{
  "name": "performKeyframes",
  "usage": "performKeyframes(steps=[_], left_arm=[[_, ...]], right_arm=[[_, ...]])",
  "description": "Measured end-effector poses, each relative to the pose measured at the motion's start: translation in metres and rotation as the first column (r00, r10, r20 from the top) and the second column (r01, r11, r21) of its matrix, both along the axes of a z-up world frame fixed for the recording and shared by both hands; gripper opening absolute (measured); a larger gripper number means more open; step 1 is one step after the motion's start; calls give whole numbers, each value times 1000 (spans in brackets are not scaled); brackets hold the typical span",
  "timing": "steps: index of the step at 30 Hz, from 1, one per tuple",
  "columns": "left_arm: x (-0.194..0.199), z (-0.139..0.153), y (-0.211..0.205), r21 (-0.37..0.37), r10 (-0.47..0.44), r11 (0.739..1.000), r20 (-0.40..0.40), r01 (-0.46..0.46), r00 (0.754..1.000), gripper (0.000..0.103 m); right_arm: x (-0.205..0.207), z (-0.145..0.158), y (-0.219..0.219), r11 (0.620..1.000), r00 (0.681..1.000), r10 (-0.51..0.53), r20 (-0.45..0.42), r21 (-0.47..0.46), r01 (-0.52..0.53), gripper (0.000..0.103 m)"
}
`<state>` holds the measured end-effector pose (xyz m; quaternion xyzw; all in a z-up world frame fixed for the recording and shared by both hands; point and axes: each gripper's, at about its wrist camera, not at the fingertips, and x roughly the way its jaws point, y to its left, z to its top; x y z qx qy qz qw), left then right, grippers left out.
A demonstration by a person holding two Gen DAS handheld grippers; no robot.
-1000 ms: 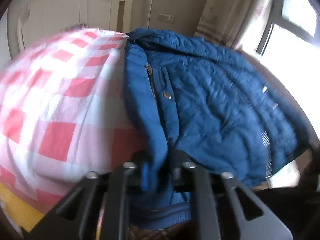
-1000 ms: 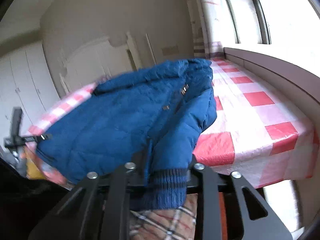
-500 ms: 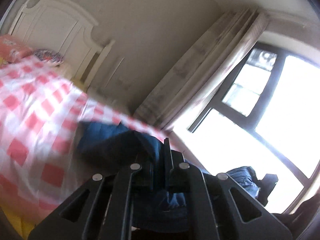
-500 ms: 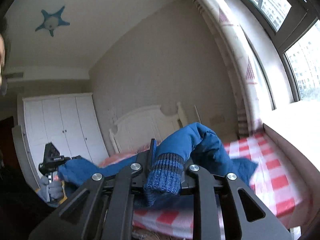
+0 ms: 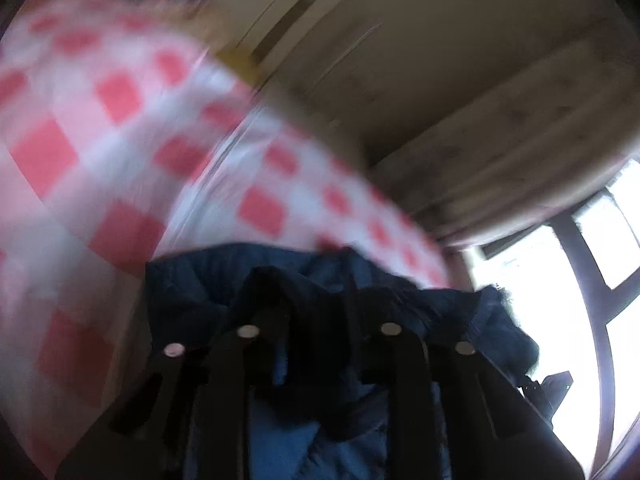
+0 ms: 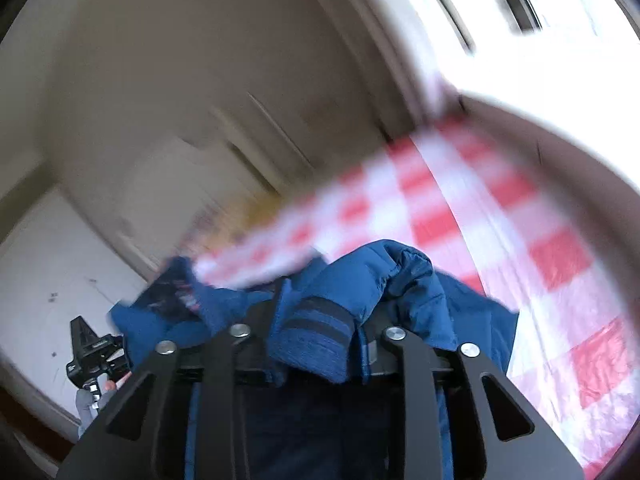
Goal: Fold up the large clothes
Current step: 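Lift the held hem and fold it over toward the collar with both grippers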
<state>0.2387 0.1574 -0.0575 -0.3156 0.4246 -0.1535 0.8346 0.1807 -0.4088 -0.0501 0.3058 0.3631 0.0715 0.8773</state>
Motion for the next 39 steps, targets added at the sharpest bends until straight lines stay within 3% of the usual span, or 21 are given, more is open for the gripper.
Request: performKeyframes(steps=[2,3,4,5,7,11,13,15,17,21,23,24,25,26,27,30,34,37,39], left_arm=[[15,-25,9,-47,18,999,-54,-20,998,42],[20,-32,18,-89,46,995,-67,-52,997,52],[20,-35,27,-116,75,990,-60,-81,995,66],[20,-32,38,-130,111,985,-44,-116,993,72],[21,-22,60,-120,175,978,7,-173,985,78],[21,7,73,-8,143,990,87,-143,986,82],[27,11,59,71,61,995,91,-67,994,90],[35,7,39,138,-19,990,63,10,998,90],[46,-2,23,179,-59,982,31,52,998,90],[73,-25,-10,193,-154,968,-62,163,986,90],[79,-33,-20,215,-189,955,-97,206,977,87],[81,-37,-28,235,-218,942,-118,240,969,66],[80,-39,-34,255,-242,930,-124,266,962,31],[76,-38,-35,275,-240,925,-113,262,964,27],[65,-29,-34,273,-242,930,-55,247,969,13],[39,2,-25,225,-223,952,42,209,974,10],[40,42,-23,220,-197,959,70,178,978,10],[61,53,-29,215,-148,968,53,133,988,11],[83,47,-37,220,-116,970,27,107,993,11]], right_arm=[[10,-15,-14,995,1000,2,-24,98,0,47],[14,-18,-26,986,1000,-5,-6,167,6,51],[12,-17,-42,969,999,-26,38,245,16,62],[5,-12,-50,961,996,-54,75,276,31,82],[-2,7,-72,963,978,-144,149,248,104,93],[15,31,-62,999,991,-45,128,-6,47,93],[30,23,-42,988,998,34,49,-155,-26,93],[36,12,-25,962,997,77,-20,-261,-80,93],[41,-1,-19,950,992,110,-64,-287,-124,93],[48,-28,-17,957,980,161,-114,-226,-183,91],[48,-33,-16,956,978,186,-91,-212,-201,64],[42,-30,-17,954,982,178,-59,-236,-187,54],[33,-24,-17,954,983,186,-15,-236,-184,32],[25,-16,-15,956,982,186,27,-238,-175,24],[10,-1,-12,954,979,189,81,-251,-163,21],[-16,43,2,936,968,206,143,-317,-152,18],[-2,85,5,928,973,181,145,-354,-120,18],[34,81,-4,952,990,103,97,-297,-70,18],[58,68,-2,946,997,59,48,-322,-41,18]])
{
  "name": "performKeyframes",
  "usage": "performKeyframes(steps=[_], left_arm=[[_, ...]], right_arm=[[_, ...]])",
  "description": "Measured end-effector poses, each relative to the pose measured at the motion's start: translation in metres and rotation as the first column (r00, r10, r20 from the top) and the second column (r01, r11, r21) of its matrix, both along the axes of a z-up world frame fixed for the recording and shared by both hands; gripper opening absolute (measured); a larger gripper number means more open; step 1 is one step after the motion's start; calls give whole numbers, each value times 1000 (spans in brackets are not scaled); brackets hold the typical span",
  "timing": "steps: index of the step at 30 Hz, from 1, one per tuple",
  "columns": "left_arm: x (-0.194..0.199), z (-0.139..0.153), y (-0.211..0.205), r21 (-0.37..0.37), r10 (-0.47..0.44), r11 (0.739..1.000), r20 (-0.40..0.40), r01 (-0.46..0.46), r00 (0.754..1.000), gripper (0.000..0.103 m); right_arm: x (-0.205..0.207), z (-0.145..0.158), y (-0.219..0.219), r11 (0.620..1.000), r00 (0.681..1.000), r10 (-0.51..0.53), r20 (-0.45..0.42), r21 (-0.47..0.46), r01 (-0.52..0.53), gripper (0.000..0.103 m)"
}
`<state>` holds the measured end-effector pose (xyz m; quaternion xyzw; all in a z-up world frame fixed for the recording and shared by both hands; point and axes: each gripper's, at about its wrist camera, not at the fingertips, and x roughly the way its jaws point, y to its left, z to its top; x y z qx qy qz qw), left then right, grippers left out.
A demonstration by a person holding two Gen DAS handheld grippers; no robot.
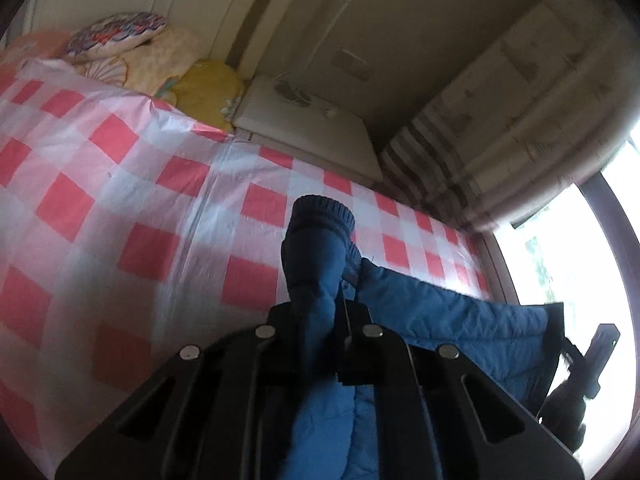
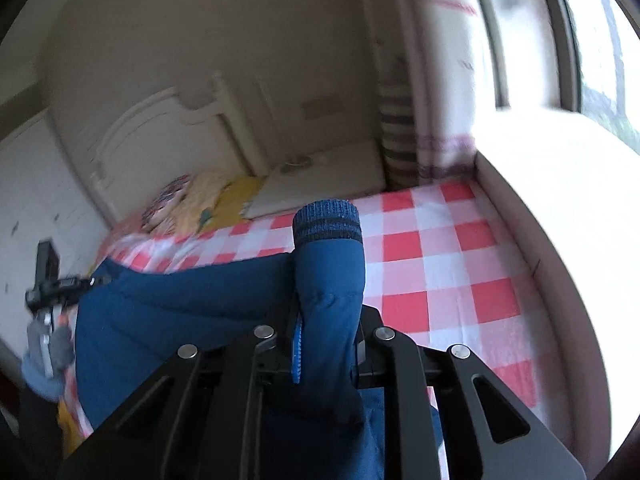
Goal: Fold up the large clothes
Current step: 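Lift the held hem and fold it over toward the collar with both grippers, then open both grippers to release the hem onto the folded jacket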
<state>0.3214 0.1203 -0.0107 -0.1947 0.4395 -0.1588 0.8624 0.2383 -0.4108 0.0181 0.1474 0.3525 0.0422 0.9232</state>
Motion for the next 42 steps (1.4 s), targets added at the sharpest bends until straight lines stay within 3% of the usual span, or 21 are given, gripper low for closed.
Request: performKeyframes(steps=[4,7,10,15,25,27,28,29,30,32,34,35,36,37,38,39,40,42], left_arm=[[33,-41,-14,61,50,997,-88,-44,995,14],[44,-85,-18,124,73,990,-101,-60,992,24],[48,-100,-11,68,80,995,-114,-72,990,26],[44,-102,-11,100,107,990,-87,-99,990,30],[19,-81,-8,152,210,965,42,-214,977,31],[4,-69,-8,164,247,950,133,-267,960,28],[-6,-61,-7,167,275,937,189,-307,943,14],[-16,-55,-1,177,328,911,237,-373,914,8],[-20,-53,5,152,357,904,249,-400,900,8],[-15,-60,21,80,379,913,190,-399,906,8],[-4,-72,35,29,392,918,98,-397,915,8],[-1,-75,40,12,405,913,73,-407,911,10],[1,-78,44,-8,411,911,53,-412,910,20],[2,-79,45,-12,414,910,46,-414,909,40],[1,-79,45,-11,422,907,49,-422,905,52],[-2,-76,46,-13,436,900,66,-436,898,74],[-5,-74,46,-19,442,897,82,-442,893,82],[-9,-69,45,-19,460,888,104,-460,882,88]], right_arm=[[37,-71,-2,993,979,-119,-166,-29,116,18],[37,-110,-6,989,973,-140,-182,20,146,19],[33,-114,-11,988,976,-141,-167,39,150,20],[33,-124,-21,981,972,-153,-180,87,171,21],[39,-116,3,987,973,-155,-173,-64,146,21],[36,-114,4,987,976,-155,-151,-65,146,21],[32,-111,3,987,980,-157,-125,-60,151,21],[29,-108,3,987,982,-158,-103,-55,153,21],[25,-105,2,987,985,-156,-75,-48,152,21],[22,-104,1,988,986,-153,-60,-33,152,21],[32,-111,0,990,983,-140,-118,-21,138,21],[36,-113,0,991,981,-134,-141,-17,133,24],[39,-116,-2,992,979,-128,-160,-4,129,27],[41,-117,-4,991,977,-127,-170,14,131,29],[41,-118,-7,990,976,-129,-174,31,136,31],[40,-119,-9,989,975,-133,-175,45,143,32],[39,-118,-10,988,976,-131,-175,59,143,37],[36,-116,-14,985,975,-124,-183,92,143,52]])
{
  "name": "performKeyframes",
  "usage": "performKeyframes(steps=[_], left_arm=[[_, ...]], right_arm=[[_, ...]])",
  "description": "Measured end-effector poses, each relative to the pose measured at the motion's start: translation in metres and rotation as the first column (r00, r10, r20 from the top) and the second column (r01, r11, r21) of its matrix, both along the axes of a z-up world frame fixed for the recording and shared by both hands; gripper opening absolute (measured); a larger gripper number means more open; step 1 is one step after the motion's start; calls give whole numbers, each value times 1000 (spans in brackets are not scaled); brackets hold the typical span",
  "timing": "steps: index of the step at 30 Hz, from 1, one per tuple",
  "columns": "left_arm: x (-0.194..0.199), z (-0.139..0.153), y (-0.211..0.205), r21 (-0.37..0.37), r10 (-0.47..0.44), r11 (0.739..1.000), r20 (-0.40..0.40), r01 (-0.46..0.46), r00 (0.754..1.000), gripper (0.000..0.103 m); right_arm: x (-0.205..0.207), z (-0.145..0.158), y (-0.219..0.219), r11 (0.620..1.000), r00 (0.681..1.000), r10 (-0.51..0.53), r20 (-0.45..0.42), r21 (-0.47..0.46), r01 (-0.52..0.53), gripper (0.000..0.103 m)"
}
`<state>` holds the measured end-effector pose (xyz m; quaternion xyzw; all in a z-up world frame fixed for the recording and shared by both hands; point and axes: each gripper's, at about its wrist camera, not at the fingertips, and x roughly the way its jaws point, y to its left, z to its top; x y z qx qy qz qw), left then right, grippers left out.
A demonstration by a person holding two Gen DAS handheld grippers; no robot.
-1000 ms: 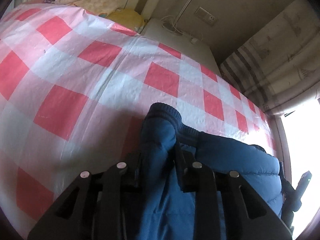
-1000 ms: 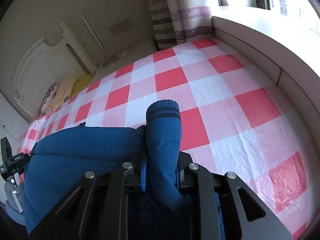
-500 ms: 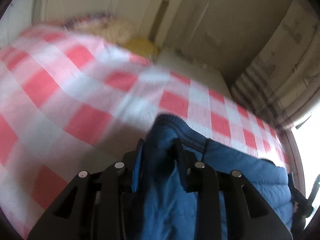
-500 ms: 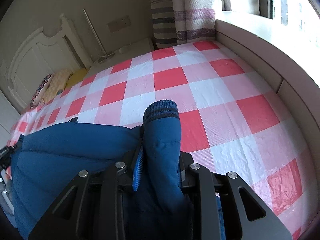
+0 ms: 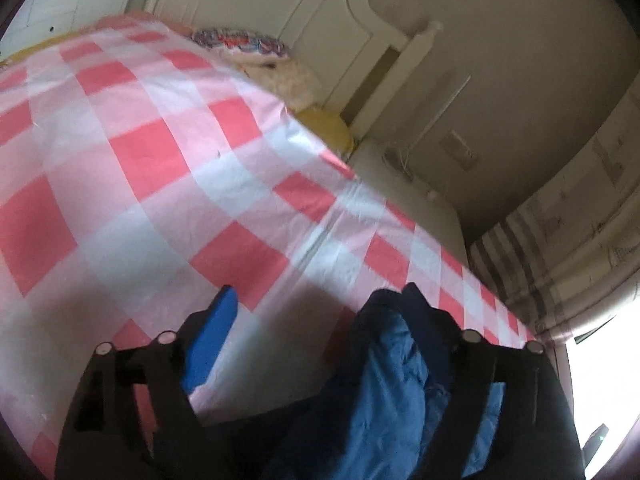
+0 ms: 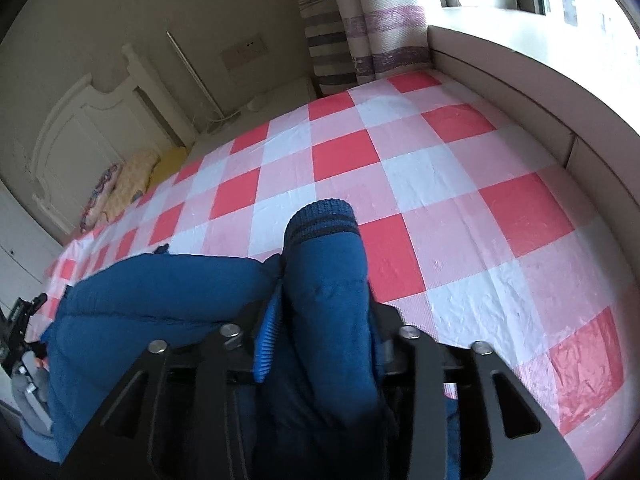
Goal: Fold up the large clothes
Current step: 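Open both grippers to release the hem onto the folded jacket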
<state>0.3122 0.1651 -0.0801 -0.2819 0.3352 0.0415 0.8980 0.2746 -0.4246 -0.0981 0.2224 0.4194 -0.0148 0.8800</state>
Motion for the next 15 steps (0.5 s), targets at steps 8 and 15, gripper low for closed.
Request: performKeyframes(steps=[8,15], left_arm=[[-20,58,-46,201,-57,979,127,30,990,101],[-13,84,-164,360,-370,871,30,336,928,101]], right_arm=[[-39,95,24,996,961,-46,272,-56,64,89],[-2,92,119,947,970,161,183,-305,-100,94]])
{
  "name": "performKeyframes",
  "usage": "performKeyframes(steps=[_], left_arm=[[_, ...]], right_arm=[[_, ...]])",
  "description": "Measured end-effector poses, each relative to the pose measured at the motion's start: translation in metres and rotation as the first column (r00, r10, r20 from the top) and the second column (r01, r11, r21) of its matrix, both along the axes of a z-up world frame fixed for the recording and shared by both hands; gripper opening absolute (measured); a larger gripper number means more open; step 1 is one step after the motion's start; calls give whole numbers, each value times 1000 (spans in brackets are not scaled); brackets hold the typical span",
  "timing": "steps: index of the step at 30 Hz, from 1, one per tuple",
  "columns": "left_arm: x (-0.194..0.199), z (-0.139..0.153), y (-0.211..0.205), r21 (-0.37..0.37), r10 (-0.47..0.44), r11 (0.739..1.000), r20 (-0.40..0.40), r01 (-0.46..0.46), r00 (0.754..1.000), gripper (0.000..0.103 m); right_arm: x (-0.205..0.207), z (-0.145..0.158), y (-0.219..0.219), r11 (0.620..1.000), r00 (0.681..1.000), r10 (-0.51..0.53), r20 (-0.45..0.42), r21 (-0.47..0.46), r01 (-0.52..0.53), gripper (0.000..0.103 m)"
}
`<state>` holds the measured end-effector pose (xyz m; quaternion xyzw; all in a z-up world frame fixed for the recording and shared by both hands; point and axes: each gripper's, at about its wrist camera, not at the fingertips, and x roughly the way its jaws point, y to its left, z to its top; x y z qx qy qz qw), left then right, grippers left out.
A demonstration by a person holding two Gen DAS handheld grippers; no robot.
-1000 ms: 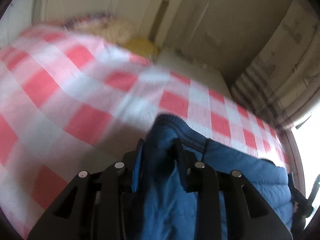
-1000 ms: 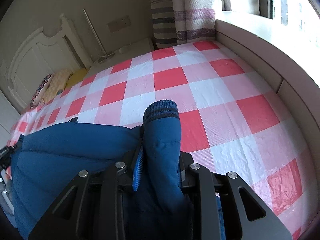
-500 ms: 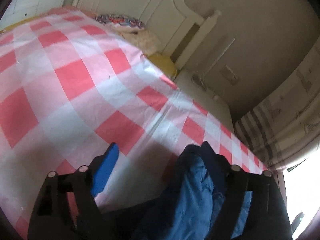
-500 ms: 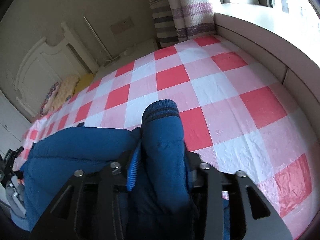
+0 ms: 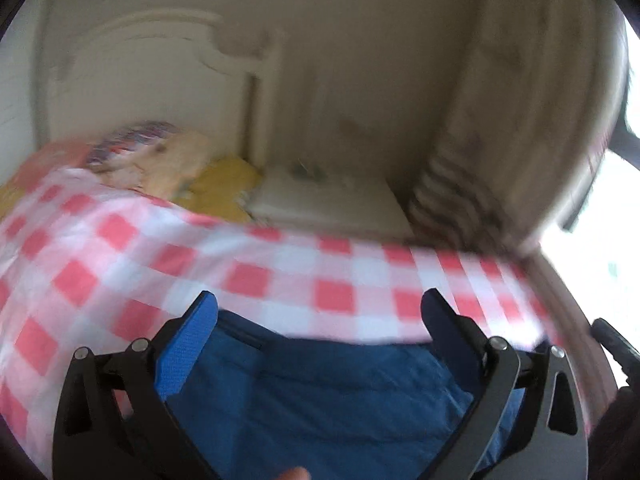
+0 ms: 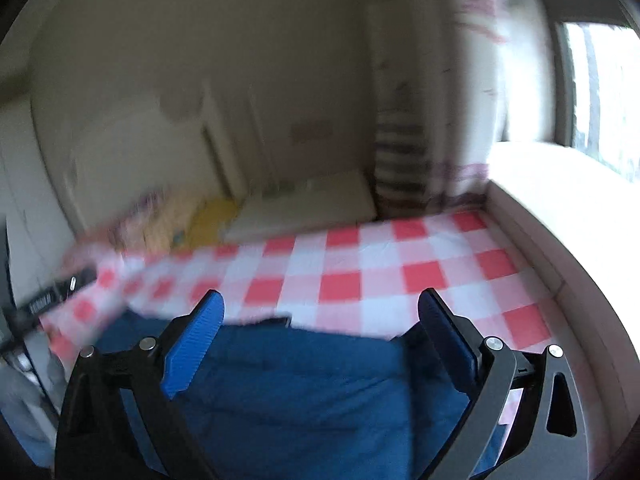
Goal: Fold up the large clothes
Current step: 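Open both grippers to release the hem onto the folded jacket, then press the folded jacket flat with both open grippers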
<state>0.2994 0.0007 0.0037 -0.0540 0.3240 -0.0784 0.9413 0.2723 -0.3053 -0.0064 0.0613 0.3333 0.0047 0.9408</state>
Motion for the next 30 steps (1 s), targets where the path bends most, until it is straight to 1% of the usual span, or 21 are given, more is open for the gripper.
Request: performKeyframes(steps=[1,3,4,5,6,8,9,11,14,17,26,30], left_arm=[[8,-10,-11,23,-17,1000,-49,19,999,101],[23,-41,-30,52,-51,997,-159,60,986,101],[29,-59,-35,70,-57,995,-206,72,977,100],[36,-78,-38,72,-59,994,-266,81,962,100],[42,-91,-36,52,-55,996,-304,74,951,101],[43,-97,-30,19,-53,998,-296,61,954,101],[43,-99,-30,15,-55,998,-297,62,953,101],[41,-102,-31,27,-53,998,-286,63,957,101],[37,-104,-33,53,-45,997,-270,61,962,101],[35,-102,-33,62,-38,996,-261,57,964,101],[40,-102,-38,99,-29,993,-271,58,962,101],[42,-104,-37,95,-33,994,-281,62,959,101]], right_arm=[[10,-15,10,1000,999,13,-53,-20,-15,94],[26,-42,22,998,988,29,-149,-59,-38,94],[38,-60,26,997,973,33,-230,-66,-50,94],[41,-65,26,997,968,39,-249,-57,-54,95],[44,-66,25,997,967,42,-253,-49,-56,95],[48,-71,24,997,960,56,-274,-30,-67,98],[49,-73,22,997,958,62,-280,-20,-70,99],[48,-75,23,997,956,67,-286,-9,-73,99],[47,-78,25,997,954,66,-291,-19,-75,99],[45,-79,28,997,955,65,-290,-27,-76,99],[49,-83,26,997,950,72,-305,1,-75,99],[52,-85,23,997,945,78,-318,20,-76,99]])
